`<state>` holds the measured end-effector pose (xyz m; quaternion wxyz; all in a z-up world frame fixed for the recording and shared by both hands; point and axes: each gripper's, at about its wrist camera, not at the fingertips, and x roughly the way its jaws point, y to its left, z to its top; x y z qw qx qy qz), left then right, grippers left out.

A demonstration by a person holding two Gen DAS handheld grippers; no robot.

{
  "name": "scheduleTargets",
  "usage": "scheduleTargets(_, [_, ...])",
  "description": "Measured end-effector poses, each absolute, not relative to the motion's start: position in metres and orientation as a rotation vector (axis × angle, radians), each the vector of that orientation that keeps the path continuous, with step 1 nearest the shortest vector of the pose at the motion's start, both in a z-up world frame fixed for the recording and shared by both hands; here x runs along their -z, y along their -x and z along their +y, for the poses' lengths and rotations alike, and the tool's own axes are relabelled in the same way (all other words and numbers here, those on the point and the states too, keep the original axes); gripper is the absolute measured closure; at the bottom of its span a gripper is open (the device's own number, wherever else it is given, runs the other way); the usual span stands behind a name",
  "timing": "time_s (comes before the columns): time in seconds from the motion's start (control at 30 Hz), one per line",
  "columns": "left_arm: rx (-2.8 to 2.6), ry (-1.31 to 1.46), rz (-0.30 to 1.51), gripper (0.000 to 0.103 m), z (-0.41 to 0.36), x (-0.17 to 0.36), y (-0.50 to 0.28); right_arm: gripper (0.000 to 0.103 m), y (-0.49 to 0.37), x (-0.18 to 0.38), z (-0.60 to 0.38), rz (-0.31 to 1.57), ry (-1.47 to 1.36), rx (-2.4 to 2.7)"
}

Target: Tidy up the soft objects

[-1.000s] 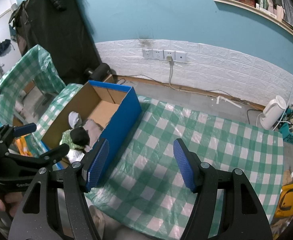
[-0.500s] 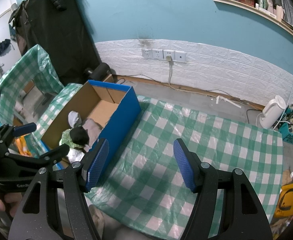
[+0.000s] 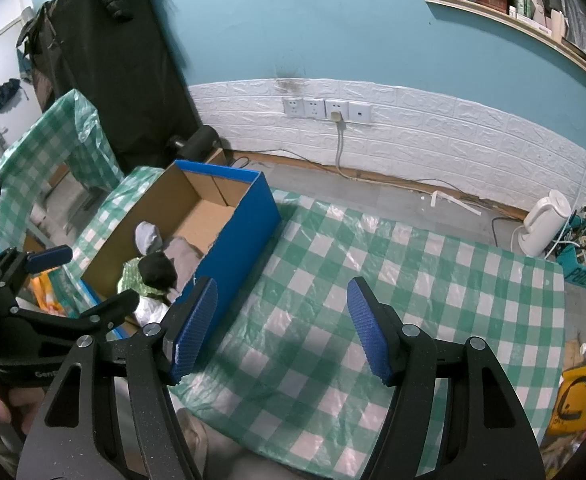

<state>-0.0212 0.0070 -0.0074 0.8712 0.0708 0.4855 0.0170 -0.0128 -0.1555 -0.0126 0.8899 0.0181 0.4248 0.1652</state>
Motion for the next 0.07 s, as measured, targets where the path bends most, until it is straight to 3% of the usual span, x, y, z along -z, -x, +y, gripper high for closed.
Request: scheduleTargets(0.07, [-0.034, -0.148, 1.018, 0.002, 0.0064, 0.0076, 0.0208, 0.036, 0.0127, 0.0127, -0.1556, 0.882, -0.036, -0.343])
